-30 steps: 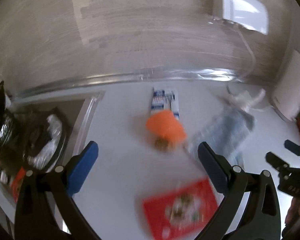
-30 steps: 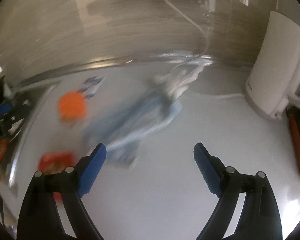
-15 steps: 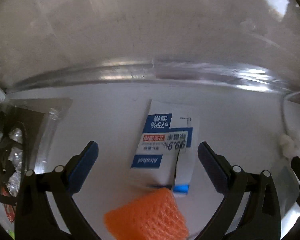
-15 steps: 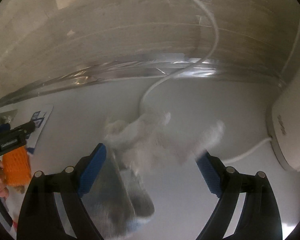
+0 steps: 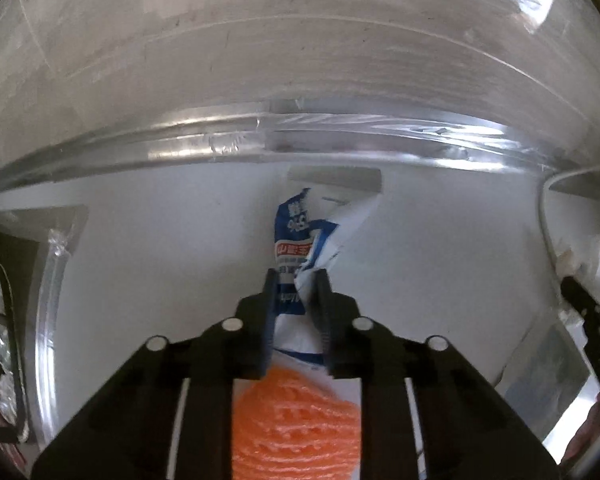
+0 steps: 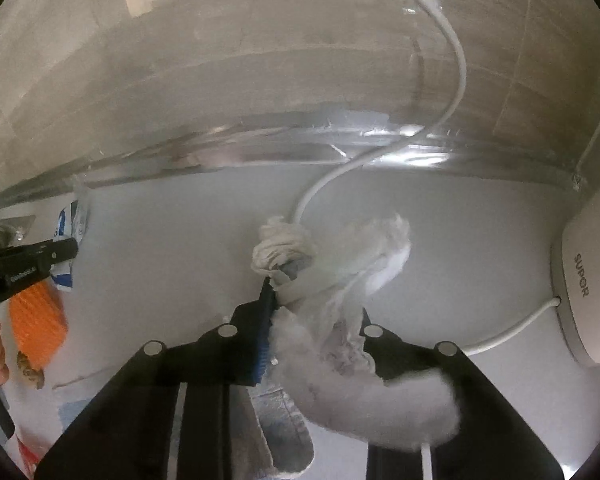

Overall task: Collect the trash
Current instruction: 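Grasp the small white carton with left tool while right tool grasps the tissue, then carry carton and tissue over the green basket and open both tools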

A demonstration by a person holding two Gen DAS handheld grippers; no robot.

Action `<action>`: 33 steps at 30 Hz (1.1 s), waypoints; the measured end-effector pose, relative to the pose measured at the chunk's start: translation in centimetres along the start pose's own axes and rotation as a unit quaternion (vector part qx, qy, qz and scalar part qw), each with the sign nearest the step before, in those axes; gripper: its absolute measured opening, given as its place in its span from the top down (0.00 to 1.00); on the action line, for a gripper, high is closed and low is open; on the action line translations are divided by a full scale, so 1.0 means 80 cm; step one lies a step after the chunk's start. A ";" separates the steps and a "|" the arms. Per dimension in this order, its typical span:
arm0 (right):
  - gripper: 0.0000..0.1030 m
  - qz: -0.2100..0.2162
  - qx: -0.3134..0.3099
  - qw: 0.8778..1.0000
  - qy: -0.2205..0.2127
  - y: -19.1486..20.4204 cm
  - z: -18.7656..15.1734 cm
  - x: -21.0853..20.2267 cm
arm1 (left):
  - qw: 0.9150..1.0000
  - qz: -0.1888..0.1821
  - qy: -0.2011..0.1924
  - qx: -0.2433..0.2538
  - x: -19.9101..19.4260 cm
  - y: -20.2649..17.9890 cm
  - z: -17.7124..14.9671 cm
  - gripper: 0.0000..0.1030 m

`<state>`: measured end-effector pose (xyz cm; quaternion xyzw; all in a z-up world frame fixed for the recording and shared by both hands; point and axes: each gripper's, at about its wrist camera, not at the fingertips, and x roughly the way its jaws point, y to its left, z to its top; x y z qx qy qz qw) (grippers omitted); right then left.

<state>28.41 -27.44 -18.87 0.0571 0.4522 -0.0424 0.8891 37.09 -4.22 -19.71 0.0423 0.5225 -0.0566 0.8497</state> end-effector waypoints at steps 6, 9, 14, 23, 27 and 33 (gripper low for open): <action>0.76 0.003 -0.008 0.999 -0.040 0.005 0.007 -0.041 | 0.999 -0.004 -0.046 0.021 -0.056 -0.003 0.004 0.90; 0.76 0.005 -0.009 0.998 -0.058 0.009 0.008 -0.074 | 0.996 -0.017 -0.079 0.028 -0.107 -0.004 -0.001 0.90; 0.76 0.009 -0.024 0.996 -0.084 0.030 -0.013 -0.149 | 0.991 -0.033 -0.121 0.050 -0.195 -0.006 -0.037 0.90; 0.76 0.033 -0.038 0.996 -0.072 0.101 -0.141 -0.267 | 0.990 -0.053 -0.119 0.056 -0.310 0.022 -0.211 0.90; 0.76 0.046 -0.039 0.997 -0.045 0.145 -0.225 -0.308 | 0.991 -0.051 -0.104 0.074 -0.335 0.043 -0.307 0.90; 0.75 0.077 -0.042 0.996 0.013 0.219 -0.353 -0.355 | 0.990 -0.064 -0.067 0.103 -0.357 0.089 -0.439 0.90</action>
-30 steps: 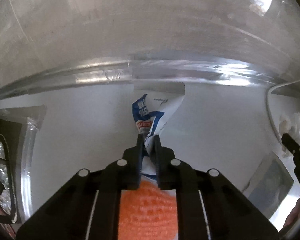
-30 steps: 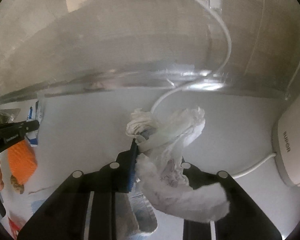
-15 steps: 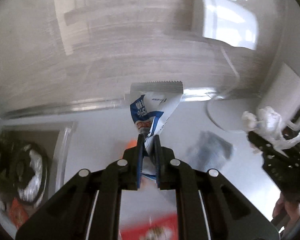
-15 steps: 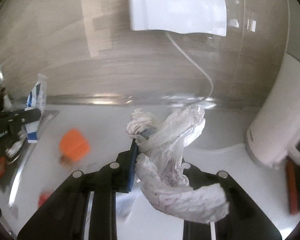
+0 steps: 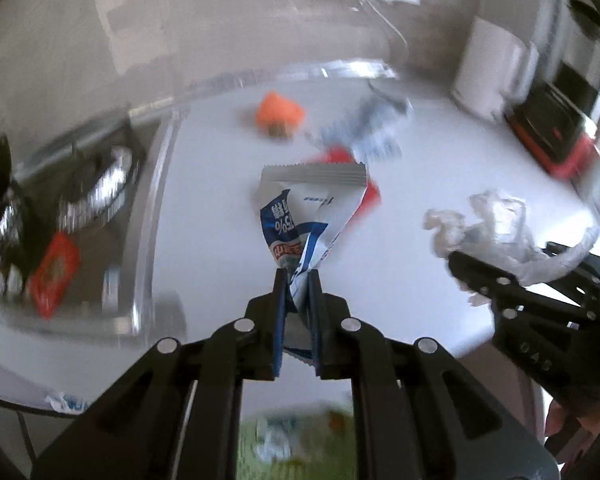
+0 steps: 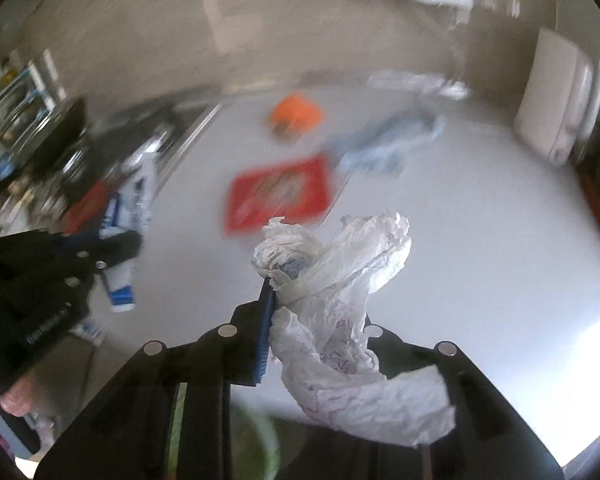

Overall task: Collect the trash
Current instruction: 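Carry carton and tissue over the green basket and open both tools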

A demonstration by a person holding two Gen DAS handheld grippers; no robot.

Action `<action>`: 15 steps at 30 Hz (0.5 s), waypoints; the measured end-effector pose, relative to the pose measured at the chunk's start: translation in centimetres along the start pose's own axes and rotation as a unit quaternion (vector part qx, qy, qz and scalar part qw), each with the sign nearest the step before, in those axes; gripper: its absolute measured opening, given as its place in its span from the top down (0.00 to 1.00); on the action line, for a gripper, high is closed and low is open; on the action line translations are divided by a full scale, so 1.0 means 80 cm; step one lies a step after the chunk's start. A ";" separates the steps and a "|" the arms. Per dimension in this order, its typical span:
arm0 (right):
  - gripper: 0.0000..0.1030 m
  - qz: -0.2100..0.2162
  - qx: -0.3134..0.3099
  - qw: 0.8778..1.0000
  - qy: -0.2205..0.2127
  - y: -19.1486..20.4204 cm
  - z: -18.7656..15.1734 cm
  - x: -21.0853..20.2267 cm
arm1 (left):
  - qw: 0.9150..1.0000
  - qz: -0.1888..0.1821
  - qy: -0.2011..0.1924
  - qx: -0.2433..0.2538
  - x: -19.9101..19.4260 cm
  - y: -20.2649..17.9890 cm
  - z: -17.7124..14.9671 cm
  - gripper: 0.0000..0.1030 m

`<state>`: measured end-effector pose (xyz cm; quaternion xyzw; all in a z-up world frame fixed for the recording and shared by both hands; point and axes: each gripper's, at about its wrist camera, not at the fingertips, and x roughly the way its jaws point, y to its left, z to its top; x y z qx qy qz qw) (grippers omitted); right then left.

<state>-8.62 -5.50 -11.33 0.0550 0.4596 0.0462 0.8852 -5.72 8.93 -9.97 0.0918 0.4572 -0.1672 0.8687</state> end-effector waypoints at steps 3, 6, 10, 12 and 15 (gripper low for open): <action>0.75 0.003 -0.010 1.000 0.016 0.046 -0.052 -0.011 | 1.000 0.003 0.006 0.017 -0.015 0.005 -0.066 0.90; 0.75 0.007 -0.012 0.999 0.032 0.082 -0.098 -0.019 | 0.999 -0.002 0.032 0.020 -0.018 0.019 -0.127 0.90; 0.75 0.010 -0.002 0.999 0.047 0.110 -0.138 -0.023 | 0.999 -0.002 0.047 0.023 -0.015 0.038 -0.180 0.90; 0.75 0.007 -0.003 0.999 0.053 0.123 -0.155 -0.026 | 0.998 -0.008 0.054 0.027 -0.015 0.043 -0.199 0.90; 0.75 0.002 -0.010 0.998 0.063 0.139 -0.168 -0.025 | 0.997 -0.009 0.064 0.038 -0.015 0.044 -0.221 0.88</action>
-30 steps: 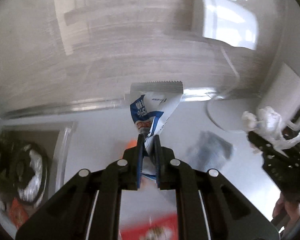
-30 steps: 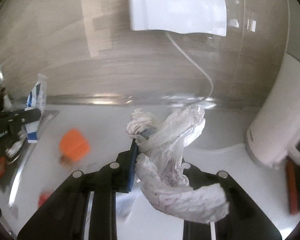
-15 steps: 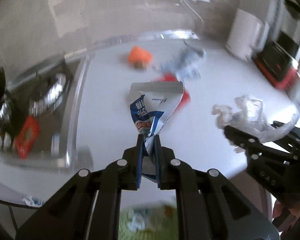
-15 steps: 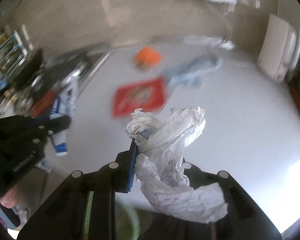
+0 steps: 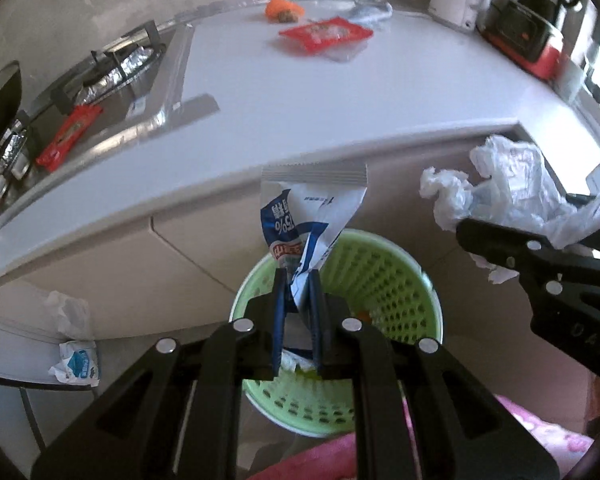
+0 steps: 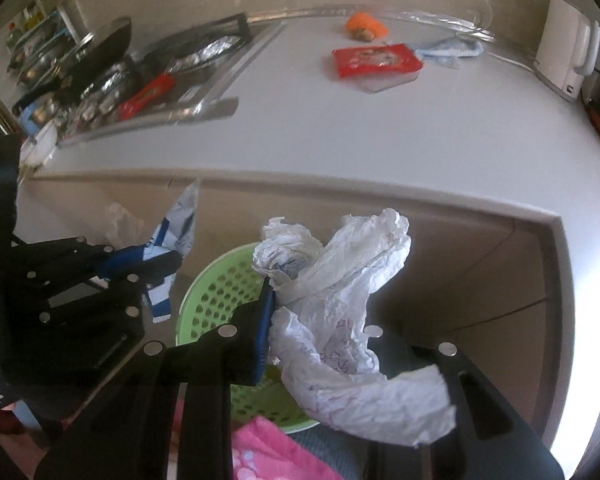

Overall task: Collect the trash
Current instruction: 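Carry carton and tissue over the green basket and open both tools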

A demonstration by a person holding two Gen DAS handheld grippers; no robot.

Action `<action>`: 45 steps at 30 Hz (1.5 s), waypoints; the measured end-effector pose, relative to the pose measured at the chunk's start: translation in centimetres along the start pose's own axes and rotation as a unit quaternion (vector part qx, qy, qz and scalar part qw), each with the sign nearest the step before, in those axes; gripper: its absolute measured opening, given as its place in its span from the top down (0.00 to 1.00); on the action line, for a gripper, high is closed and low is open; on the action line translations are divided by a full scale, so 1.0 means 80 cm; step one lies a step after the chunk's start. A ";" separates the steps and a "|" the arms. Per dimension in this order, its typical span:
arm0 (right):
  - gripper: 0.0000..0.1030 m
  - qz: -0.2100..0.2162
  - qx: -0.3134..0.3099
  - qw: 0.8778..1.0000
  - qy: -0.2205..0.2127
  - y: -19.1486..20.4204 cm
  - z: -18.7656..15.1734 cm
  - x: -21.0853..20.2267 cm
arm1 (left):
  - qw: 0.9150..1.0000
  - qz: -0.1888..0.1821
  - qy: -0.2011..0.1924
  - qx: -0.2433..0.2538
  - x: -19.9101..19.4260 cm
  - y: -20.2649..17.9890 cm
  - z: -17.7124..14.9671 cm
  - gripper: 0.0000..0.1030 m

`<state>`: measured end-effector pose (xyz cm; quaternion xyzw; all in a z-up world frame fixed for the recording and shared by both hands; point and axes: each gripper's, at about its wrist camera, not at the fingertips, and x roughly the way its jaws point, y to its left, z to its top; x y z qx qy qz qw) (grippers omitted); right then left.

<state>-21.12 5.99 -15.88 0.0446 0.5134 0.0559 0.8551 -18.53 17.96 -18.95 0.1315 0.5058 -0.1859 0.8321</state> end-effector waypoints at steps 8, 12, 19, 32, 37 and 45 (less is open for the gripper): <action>0.75 -0.013 -0.011 1.000 0.007 0.022 -0.015 0.000 | 1.000 -0.014 0.012 -0.010 0.004 0.014 -0.029 0.46; 0.75 -0.017 -0.015 1.000 0.010 0.028 -0.017 -0.002 | 1.000 -0.021 0.012 -0.020 0.002 0.018 -0.032 0.40; 0.74 -0.018 -0.026 0.999 0.013 0.031 -0.017 -0.004 | 0.999 -0.027 0.004 -0.023 -0.003 0.015 -0.030 0.34; 0.72 -0.012 -0.045 0.999 0.028 0.032 -0.019 0.006 | 0.999 -0.017 -0.010 -0.041 -0.011 0.018 -0.025 0.33; 0.72 0.002 -0.041 0.997 0.066 0.019 -0.034 0.047 | 0.998 0.004 -0.020 -0.053 -0.017 0.028 -0.022 0.28; 0.70 0.018 -0.040 0.993 0.108 0.019 -0.052 0.087 | 0.996 0.038 -0.016 -0.075 -0.015 0.049 -0.022 0.28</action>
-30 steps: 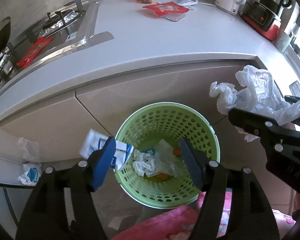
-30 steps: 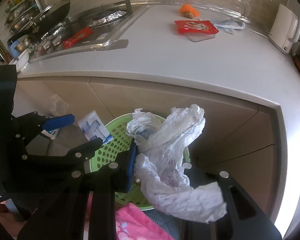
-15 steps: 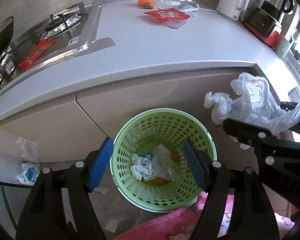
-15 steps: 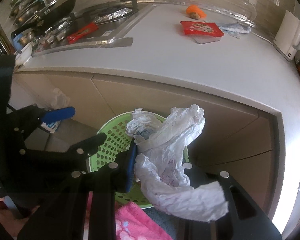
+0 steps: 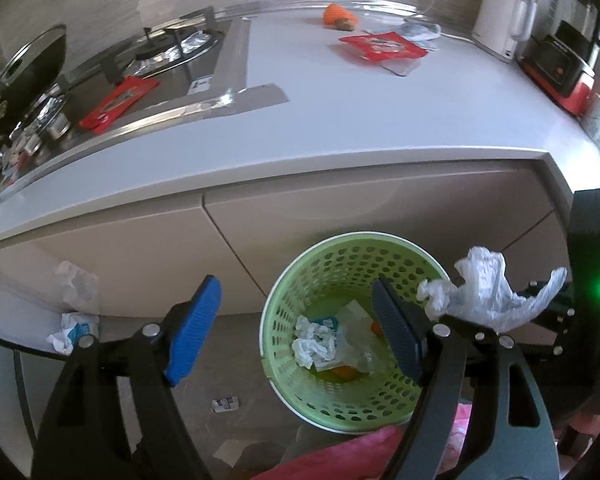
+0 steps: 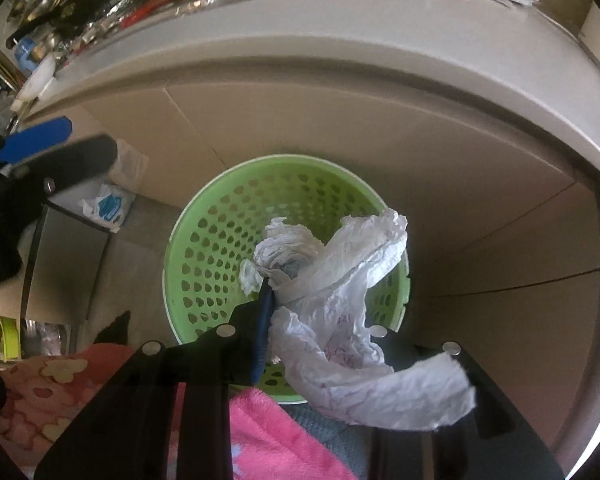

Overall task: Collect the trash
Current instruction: 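Carry carton and tissue over the green basket and open both tools, then move both tools back over the counter toward the orange net and blue towel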

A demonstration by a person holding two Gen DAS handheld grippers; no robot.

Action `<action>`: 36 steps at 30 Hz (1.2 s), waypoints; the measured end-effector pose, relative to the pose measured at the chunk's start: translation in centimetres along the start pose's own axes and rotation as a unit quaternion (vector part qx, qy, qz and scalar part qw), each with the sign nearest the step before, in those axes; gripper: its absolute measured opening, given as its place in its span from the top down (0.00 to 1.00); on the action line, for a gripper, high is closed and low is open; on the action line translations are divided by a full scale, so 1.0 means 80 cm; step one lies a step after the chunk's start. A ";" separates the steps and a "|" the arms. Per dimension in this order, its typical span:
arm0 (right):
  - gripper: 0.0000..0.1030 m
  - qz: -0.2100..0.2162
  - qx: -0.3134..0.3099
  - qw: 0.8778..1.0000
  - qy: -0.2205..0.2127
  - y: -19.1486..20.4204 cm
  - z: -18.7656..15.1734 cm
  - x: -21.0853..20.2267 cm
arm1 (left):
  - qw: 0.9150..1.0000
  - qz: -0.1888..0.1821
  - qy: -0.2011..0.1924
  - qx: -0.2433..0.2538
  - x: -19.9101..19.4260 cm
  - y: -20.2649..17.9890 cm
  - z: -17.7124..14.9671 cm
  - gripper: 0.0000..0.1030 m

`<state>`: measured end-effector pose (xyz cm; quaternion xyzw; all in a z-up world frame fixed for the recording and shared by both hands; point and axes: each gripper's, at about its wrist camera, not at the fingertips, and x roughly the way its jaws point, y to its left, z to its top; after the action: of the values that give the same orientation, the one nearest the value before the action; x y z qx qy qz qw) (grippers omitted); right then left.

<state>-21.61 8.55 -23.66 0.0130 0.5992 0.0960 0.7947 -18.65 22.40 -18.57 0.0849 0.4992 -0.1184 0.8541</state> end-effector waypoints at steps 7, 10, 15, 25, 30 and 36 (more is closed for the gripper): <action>0.35 -0.015 -0.029 0.999 -0.004 0.014 0.006 0.003 | 1.000 0.006 0.002 -0.016 0.003 0.012 0.004 0.27; 0.34 -0.022 -0.028 0.999 -0.006 0.011 0.008 0.001 | 1.000 0.006 0.003 -0.017 0.004 0.013 0.006 0.27; 0.31 -0.036 -0.011 0.999 -0.013 -0.002 0.011 -0.007 | 1.000 0.002 0.001 -0.018 0.004 0.011 0.012 0.26; 0.19 -0.074 0.023 0.995 -0.056 -0.043 0.026 -0.058 | 1.000 -0.012 -0.018 -0.001 0.001 -0.015 0.048 0.20; 0.13 -0.100 0.027 0.991 -0.084 -0.067 0.042 -0.084 | 0.999 -0.016 -0.028 0.010 0.003 -0.035 0.074 0.16; 0.07 -0.124 0.033 0.986 -0.107 -0.111 0.074 -0.110 | 0.999 -0.017 -0.039 0.017 0.008 -0.061 0.121 0.11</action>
<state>-17.07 -1.06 -14.85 -0.0255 0.5107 -0.0251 0.8590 -11.70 15.08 -14.52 0.0867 0.4645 -0.1446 0.8694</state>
